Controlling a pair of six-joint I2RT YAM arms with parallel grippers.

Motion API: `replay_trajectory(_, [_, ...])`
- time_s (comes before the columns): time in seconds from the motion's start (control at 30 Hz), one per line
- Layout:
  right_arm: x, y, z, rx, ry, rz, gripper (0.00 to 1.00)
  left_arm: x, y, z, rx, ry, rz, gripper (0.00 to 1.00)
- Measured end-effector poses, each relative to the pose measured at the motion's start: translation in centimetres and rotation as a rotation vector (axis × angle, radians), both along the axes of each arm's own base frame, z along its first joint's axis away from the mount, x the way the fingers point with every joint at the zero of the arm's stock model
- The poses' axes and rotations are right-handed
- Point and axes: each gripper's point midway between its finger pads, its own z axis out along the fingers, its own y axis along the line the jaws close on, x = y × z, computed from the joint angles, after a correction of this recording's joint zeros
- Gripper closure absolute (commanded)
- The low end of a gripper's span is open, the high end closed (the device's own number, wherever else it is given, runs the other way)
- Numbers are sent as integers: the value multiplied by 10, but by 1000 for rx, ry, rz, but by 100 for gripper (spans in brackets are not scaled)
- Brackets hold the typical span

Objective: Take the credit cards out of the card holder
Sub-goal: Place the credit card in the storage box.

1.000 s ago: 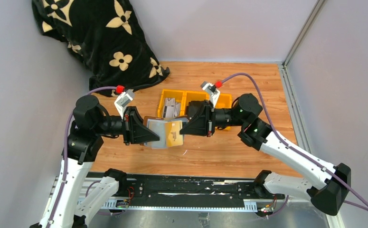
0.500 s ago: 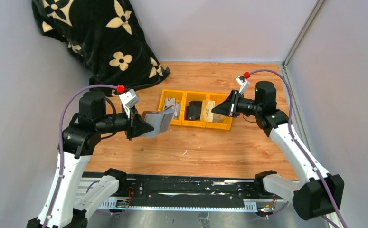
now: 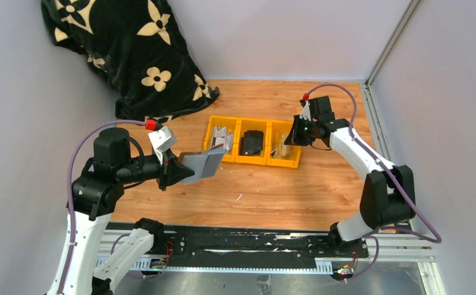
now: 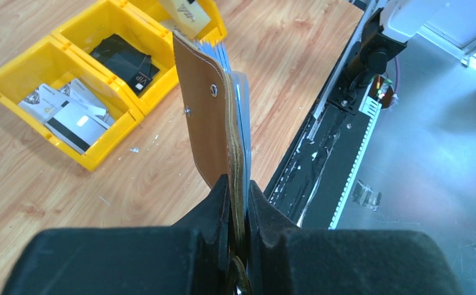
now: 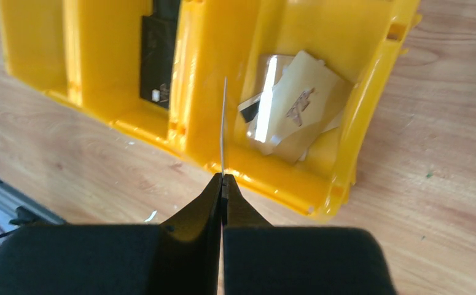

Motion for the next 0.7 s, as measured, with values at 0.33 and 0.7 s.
replay_trajectory(0.33, [22, -8, -48, -103, 102, -22, 100, -9, -4, 4, -26, -1, -42, 100])
replay_trajectory(0.7, [22, -10, -61, -196, 113, -34, 76, -17, -9, 9, -58, 26, -82, 100])
